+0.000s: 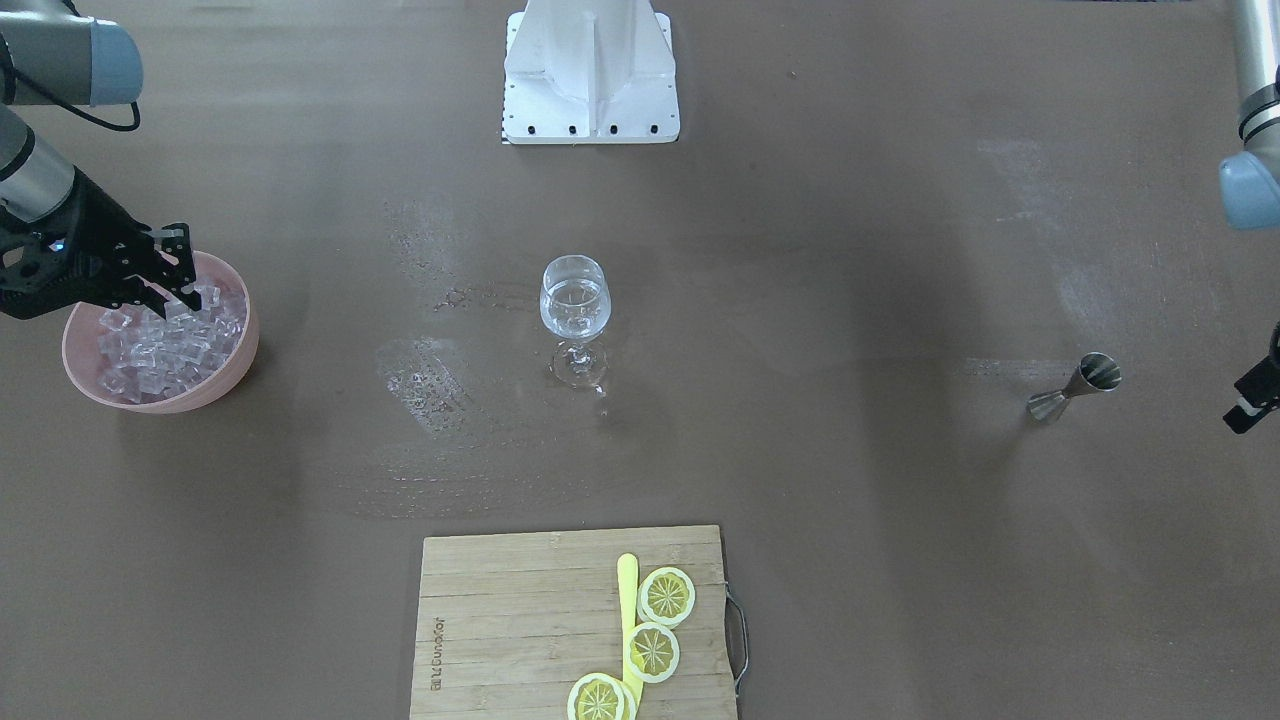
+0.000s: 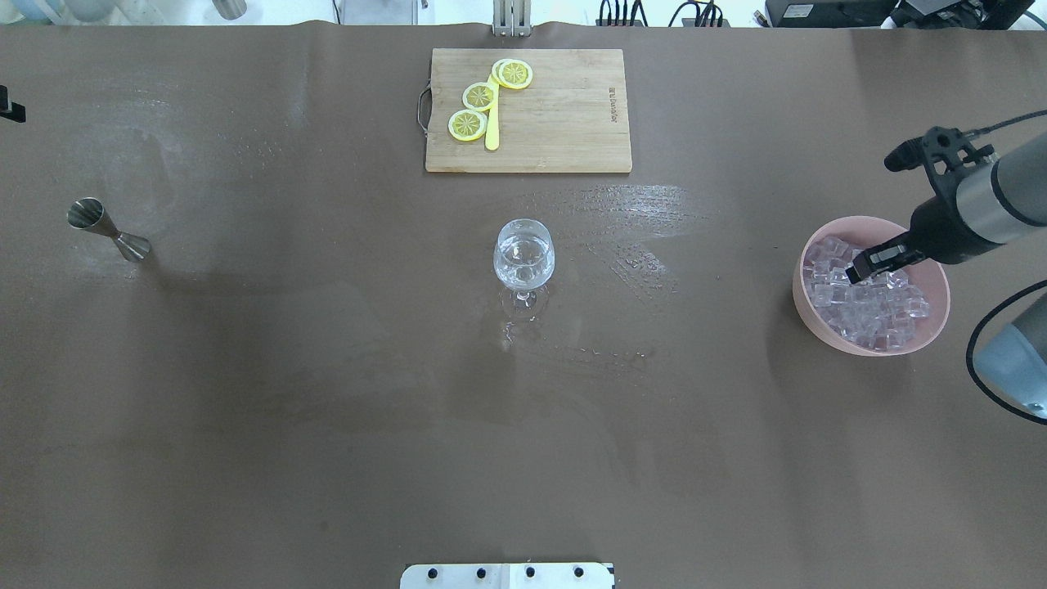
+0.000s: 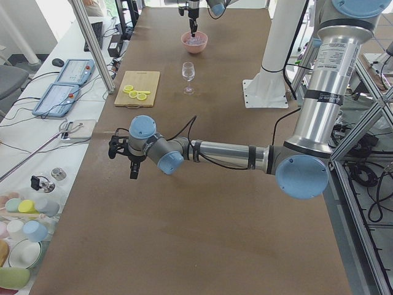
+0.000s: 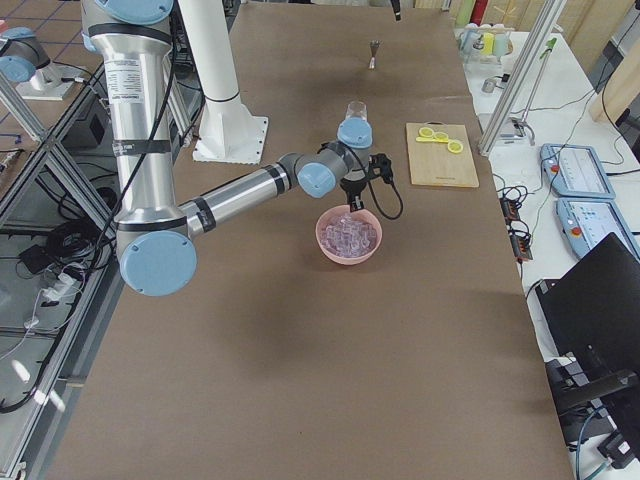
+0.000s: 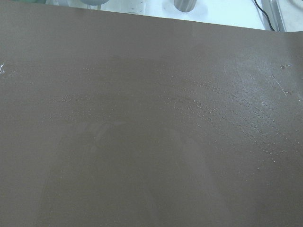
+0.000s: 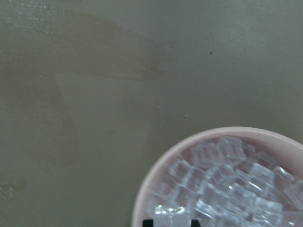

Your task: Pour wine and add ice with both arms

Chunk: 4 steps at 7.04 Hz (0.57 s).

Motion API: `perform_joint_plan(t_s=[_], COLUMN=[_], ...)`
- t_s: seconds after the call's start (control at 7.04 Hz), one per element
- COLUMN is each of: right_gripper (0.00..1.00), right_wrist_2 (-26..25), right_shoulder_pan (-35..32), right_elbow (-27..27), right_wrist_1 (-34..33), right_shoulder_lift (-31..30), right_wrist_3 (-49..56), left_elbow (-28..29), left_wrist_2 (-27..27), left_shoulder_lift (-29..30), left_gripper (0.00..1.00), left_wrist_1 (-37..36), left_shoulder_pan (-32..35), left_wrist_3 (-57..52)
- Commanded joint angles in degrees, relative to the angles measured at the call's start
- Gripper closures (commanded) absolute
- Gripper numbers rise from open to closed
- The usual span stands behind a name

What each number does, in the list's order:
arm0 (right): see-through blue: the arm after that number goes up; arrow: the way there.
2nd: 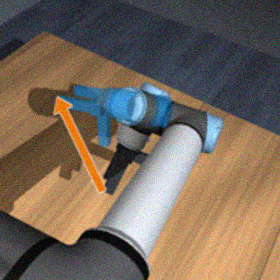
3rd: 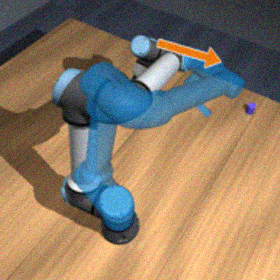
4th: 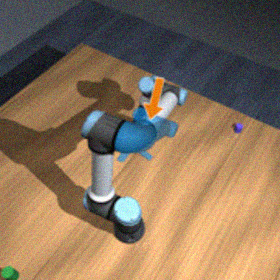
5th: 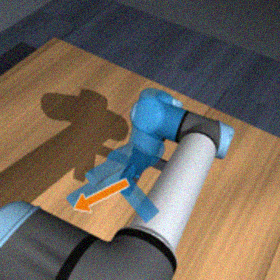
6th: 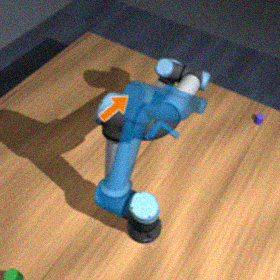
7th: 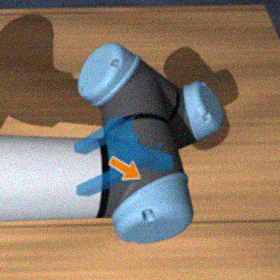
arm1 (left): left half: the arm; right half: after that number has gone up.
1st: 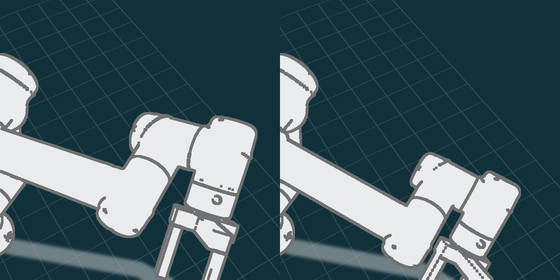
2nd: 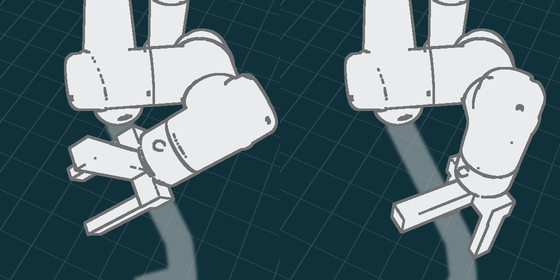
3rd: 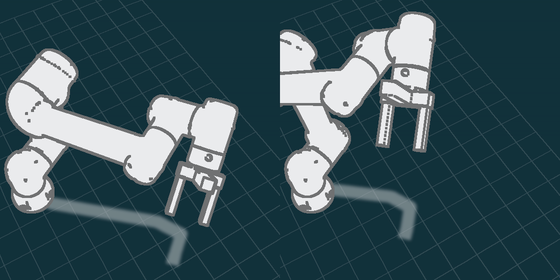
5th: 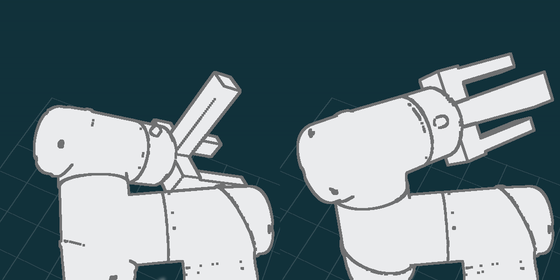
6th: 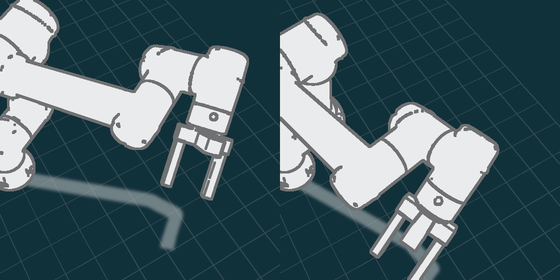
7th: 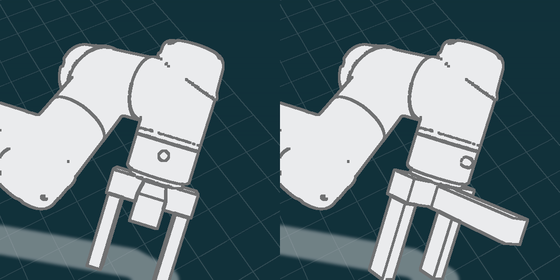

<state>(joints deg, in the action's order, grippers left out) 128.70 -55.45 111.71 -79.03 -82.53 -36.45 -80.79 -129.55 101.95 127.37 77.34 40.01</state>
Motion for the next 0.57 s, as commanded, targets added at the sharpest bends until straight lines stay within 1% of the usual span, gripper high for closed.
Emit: perform_joint_plan(t_s=[0.0,0.14,0.28,0.43], right_gripper=[1.0,1.0,1.0,1.0], right_wrist_2=[-4.55,-8.95,-10.04,-11.53], right_shoulder_pan=[7.06,11.12,12.98,14.74], right_elbow=[1.05,0.62,0.53,-0.69], right_wrist_1=[-10.32,-13.75,-15.79,-15.81], right_shoulder_lift=[15.57,21.47,25.71,29.23], right_wrist_3=[-17.68,-24.48,-28.99,-32.95], left_elbow=[0.37,0.63,1.16,1.86], left_wrist_2=[-0.09,-0.09,-0.09,-0.01], left_shoulder_lift=[0.0,0.0,0.0,0.61], left_gripper=[0.02,0.02,0.02,0.02], left_wrist_1=[-0.97,-1.15,-1.15,-0.98], left_shoulder_pan=[0.27,0.27,0.1,-0.08], left_wrist_3=[-0.11,-0.02,0.07,-0.1])
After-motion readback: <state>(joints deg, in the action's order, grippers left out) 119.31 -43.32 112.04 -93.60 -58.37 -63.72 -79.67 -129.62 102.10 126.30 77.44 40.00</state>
